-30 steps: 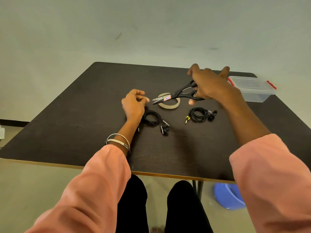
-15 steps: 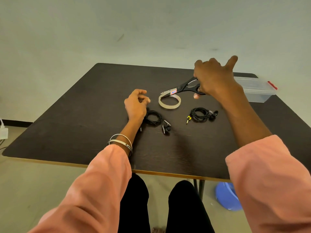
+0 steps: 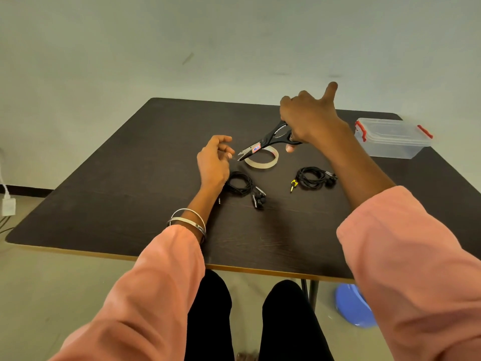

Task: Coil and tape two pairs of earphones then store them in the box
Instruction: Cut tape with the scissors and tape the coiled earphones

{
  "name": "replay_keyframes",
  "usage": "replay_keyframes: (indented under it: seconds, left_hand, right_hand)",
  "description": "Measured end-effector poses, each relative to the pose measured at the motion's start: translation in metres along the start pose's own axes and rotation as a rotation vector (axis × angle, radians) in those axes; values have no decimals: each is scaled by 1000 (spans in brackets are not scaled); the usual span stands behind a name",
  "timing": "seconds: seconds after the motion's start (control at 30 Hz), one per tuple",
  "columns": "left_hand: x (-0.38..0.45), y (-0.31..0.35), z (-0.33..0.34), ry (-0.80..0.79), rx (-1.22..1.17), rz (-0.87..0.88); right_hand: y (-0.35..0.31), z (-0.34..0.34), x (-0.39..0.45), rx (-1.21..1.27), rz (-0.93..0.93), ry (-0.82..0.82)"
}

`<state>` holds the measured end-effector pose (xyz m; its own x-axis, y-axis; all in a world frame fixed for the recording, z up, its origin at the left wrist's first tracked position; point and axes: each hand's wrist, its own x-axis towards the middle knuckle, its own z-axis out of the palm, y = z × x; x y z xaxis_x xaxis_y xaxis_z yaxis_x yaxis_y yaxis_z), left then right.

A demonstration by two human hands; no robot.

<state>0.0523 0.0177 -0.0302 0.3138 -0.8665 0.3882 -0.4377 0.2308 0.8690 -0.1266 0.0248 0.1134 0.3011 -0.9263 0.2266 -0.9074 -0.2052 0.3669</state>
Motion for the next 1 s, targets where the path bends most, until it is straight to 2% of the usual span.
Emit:
replay_keyframes:
  seconds: [0.33,0.67,1.0]
  left_hand:
    - [-1,2,-1,-9,-17,-7]
    - [-2,4,-1,15,-25,-23]
    - [-3,6,-2,23,-32,-49]
  right_hand:
    - [-6,-3,12,-46,-98,11]
    - [-6,-13,9,-31,-91,4]
    - [-3,-3,8,14,-48,64]
